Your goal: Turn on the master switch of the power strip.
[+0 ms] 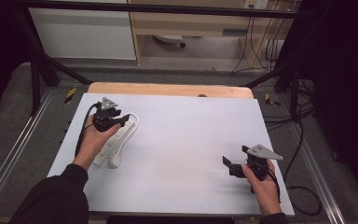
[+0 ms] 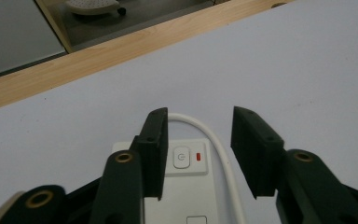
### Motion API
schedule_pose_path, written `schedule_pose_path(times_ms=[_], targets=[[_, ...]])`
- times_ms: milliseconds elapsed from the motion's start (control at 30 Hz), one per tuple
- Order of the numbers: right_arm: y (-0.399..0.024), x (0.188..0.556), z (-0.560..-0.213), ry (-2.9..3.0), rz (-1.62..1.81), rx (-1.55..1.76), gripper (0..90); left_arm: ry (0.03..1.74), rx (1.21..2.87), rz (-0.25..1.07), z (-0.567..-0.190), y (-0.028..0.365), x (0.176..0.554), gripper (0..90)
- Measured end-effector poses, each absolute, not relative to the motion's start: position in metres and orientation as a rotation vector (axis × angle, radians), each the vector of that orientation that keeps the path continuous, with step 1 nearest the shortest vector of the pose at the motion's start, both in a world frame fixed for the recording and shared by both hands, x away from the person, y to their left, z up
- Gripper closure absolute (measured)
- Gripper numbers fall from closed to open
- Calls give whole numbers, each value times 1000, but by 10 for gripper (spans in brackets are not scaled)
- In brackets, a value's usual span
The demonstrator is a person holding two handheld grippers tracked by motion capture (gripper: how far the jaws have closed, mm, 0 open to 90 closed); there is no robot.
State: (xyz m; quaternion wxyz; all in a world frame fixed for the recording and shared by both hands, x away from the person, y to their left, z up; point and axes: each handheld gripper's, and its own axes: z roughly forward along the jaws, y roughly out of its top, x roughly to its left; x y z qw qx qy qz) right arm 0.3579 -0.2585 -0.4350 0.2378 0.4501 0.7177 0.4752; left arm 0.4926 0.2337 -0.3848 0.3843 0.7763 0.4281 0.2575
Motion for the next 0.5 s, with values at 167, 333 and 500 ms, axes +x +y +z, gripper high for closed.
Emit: schedule_pose_path(times_ms=[167, 333, 500], targets=[[-259, 358, -435, 1962, 1307, 1237, 57, 1090, 1988, 650, -385, 232, 493, 681], [-259, 358, -435, 1962, 1307, 1238, 57, 1098, 1988, 632, -386, 232, 495, 762], [-259, 358, -435, 1962, 1308, 1235, 57, 1100, 2005, 620, -386, 233, 497, 819]])
